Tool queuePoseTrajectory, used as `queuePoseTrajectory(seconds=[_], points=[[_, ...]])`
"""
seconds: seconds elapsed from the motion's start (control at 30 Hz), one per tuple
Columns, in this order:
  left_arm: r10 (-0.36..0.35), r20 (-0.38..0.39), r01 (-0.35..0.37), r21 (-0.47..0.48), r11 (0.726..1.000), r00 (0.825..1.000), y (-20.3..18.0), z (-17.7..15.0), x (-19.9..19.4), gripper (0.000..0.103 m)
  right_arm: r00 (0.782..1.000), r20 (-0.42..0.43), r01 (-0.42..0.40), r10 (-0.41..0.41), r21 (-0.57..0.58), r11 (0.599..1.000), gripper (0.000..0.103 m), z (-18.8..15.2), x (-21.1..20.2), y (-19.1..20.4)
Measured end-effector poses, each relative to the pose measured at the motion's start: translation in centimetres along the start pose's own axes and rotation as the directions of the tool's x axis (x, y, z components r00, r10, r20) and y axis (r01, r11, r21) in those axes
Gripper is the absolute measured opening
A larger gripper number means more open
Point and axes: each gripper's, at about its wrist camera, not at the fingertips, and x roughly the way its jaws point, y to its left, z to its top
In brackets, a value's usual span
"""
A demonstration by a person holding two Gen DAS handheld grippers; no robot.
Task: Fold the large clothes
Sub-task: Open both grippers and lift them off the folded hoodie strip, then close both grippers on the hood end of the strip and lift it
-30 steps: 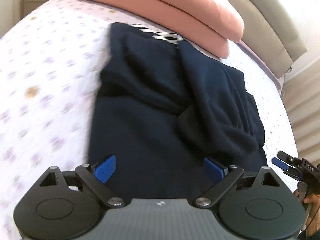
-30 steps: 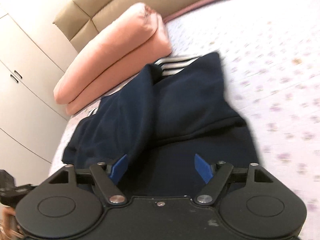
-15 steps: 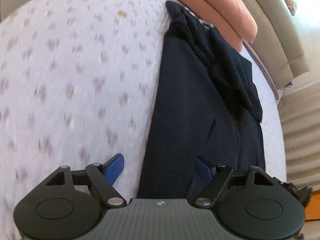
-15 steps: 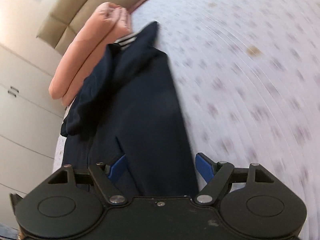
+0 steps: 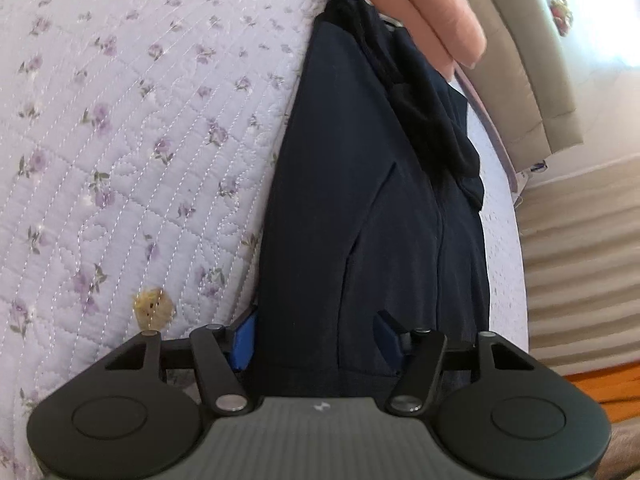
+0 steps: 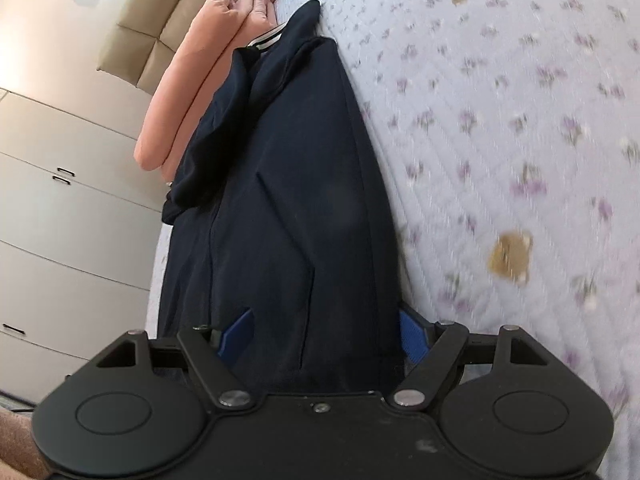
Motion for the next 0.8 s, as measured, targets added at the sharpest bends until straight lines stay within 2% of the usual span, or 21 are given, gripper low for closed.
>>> queuePoseTrajectory(seconds=[0.17, 0.27, 0.33, 0.4, 0.43, 0.5, 0.53, 0.63, 0.7, 0.73, 0.8], points=[[-0.013, -0.043, 0.014, 0.023, 1.0, 0.999, -0.6, -0.7, -0.2, 0.063, 0.996, -0.07, -0.057, 0.06, 0.038, 0.998, 0.09, -1.1, -0.2, -0.7], [-0.034, -0.089, 0.037, 0.03, 0.999, 0.995, -0.7, -1.0, 0.1, 0.063, 0.99, -0.096, -0.097, 0.1, 0.035, 0.995, 0.08, -1.8, -0.1, -0.6], [-0.052, -0.154, 0.053, 0.0, 0.999, 0.987, -0.6, -1.4, 0.6, 0.063, 0.989, -0.125, -0.074, 0.074, -0.001, 0.997, 0.066, -2.1, 0.2, -0.1], [-0.065, -0.189, 0.062, -0.021, 0.998, 0.98, -0.3, -2.3, 1.0, 0.056, 0.995, -0.095, -0.028, 0.026, -0.019, 0.999, 0.044, -2.4, 0.0, 0.0], [-0.051, -0.18, 0.052, -0.002, 0.999, 0.982, -0.4, -2.8, 1.0, 0.046, 0.997, -0.075, -0.033, 0.034, 0.012, 0.999, 0.04, -2.4, -0.1, -0.5], [-0.013, -0.151, 0.014, 0.006, 1.0, 0.988, -0.5, -3.4, 1.2, 0.011, 0.997, -0.038, -0.061, 0.064, 0.093, 0.994, 0.014, -2.5, -0.5, -1.7], [-0.01, -0.136, 0.008, -0.012, 1.0, 0.991, -0.4, -3.5, 1.2, 0.006, 0.997, -0.026, -0.072, 0.075, 0.103, 0.992, 0.01, -2.6, -0.6, -1.9], [-0.035, -0.051, 0.035, -0.005, 0.999, 0.998, -0.9, -3.8, 0.0, 0.006, 0.992, 0.062, -0.114, 0.109, 0.08, 0.99, 0.008, -2.9, -2.2, -1.3], [-0.066, 0.028, 0.065, 0.023, 0.998, 0.997, -1.6, -3.7, -1.7, 0.005, 0.976, 0.136, -0.18, 0.167, 0.085, 0.98, 0.008, -2.6, -3.8, -0.6], [-0.056, 0.053, 0.055, 0.024, 0.998, 0.997, -1.9, -3.6, -2.3, 0.006, 0.972, 0.143, -0.2, 0.188, 0.071, 0.977, 0.008, -2.4, -4.2, -0.1], [-0.036, 0.055, 0.035, 0.022, 0.999, 0.998, -2.1, -3.4, -2.5, 0.006, 0.983, 0.122, -0.139, 0.138, 0.004, 0.99, 0.008, -2.0, -4.3, 1.2]])
